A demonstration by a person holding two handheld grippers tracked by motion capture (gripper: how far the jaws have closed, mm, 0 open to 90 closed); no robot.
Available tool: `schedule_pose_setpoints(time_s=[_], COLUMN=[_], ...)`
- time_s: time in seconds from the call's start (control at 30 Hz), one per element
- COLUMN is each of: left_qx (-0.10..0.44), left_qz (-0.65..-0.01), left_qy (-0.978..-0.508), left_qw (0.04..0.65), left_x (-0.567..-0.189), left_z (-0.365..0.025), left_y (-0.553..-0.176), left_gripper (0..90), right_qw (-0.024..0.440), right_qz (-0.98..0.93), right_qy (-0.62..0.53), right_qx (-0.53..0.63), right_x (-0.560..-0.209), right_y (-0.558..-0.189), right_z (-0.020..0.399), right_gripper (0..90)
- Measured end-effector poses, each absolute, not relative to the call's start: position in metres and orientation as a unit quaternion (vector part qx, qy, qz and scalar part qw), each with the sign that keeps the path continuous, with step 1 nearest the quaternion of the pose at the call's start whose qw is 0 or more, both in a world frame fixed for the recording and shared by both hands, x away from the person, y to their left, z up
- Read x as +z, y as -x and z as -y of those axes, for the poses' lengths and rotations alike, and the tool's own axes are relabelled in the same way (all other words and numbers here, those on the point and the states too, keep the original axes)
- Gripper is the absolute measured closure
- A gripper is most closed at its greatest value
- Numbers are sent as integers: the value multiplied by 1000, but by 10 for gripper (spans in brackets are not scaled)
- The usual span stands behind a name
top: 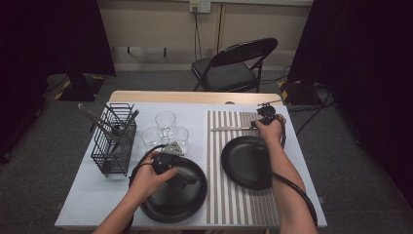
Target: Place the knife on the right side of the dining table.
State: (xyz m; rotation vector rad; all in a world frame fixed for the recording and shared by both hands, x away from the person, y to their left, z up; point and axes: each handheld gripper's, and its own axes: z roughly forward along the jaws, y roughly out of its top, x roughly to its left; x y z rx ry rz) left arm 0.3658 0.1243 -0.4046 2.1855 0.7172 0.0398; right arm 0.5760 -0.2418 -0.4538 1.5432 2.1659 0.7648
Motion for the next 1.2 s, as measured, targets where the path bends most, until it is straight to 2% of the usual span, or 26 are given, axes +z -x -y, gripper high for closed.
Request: schedule_pose_setpoints(time_s=[0.2,0.73,1.2], left_qx=[12,17,22], left_qz=[-282,-277,-278], left_qy=[-868,-870,-867], left_qw=[408,408,412], left_x=[-406,-404,-400], left_z=[-124,-122,-124], left_y=[-366,-365,-359], left_gripper=[207,207,208], right_qw=[185,175,169], right_qz=[-767,-762,-761], right_qy=[-551,-545,-538], right_qx=[274,302,320], right_x=[-454,-436,-417], right_y=[-575,-559,-533], right_z=[241,242,245], right_gripper=[662,515,431])
